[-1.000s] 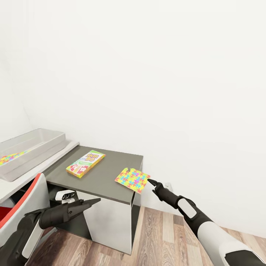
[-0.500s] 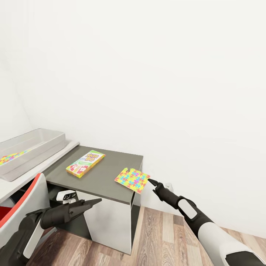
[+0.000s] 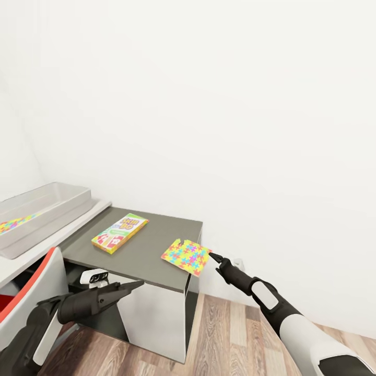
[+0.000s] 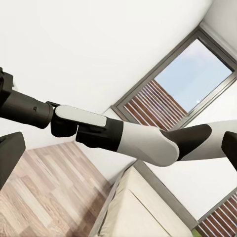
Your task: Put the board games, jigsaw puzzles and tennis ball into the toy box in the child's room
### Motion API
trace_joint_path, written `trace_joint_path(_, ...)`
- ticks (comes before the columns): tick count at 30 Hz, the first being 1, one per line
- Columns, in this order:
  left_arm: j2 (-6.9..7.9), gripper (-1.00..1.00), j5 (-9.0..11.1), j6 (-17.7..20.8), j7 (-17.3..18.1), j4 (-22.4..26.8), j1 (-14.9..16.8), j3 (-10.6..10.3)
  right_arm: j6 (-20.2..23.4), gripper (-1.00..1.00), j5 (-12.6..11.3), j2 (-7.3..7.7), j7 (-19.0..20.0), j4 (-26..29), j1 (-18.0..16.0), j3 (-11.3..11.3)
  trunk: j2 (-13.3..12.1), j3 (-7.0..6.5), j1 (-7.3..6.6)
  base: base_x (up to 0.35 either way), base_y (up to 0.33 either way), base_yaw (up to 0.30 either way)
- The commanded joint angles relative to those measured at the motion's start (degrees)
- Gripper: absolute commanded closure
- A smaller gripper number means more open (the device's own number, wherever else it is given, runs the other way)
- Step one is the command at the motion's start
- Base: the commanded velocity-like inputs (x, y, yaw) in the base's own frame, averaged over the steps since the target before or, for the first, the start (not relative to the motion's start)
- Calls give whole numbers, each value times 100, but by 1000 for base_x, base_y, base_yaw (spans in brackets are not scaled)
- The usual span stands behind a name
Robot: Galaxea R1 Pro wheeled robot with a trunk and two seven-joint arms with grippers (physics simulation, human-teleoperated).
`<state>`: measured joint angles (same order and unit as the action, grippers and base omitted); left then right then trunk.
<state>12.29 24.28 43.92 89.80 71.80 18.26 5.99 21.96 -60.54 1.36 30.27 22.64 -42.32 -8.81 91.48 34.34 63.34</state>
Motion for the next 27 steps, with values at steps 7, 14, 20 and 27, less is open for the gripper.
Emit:
trace_joint_path(7, 1, -100, 3, 60, 20, 1, 3, -2, 17, -100, -40, 4, 2, -3, 0, -25, 3, 6, 0, 21, 0, 0)
trace_joint_path(14, -2, -100, 6, 60, 20, 1, 3, -2, 13, -100, -38, 4, -1, -4, -1, -25, 3, 6, 0, 3, 0, 0)
trace_joint_path(20, -1, -100, 1, 58, 20, 1, 2, -2, 11, -100, -37, 4, 1, -5, 0, -25, 3, 6, 0, 4, 0, 30)
trace_joint_path(27, -7, -100, -2, 56, 20, 1, 2, -2, 10, -100, -37, 4, 3, -4, 0, -25, 3, 6, 0, 52, -31, 108)
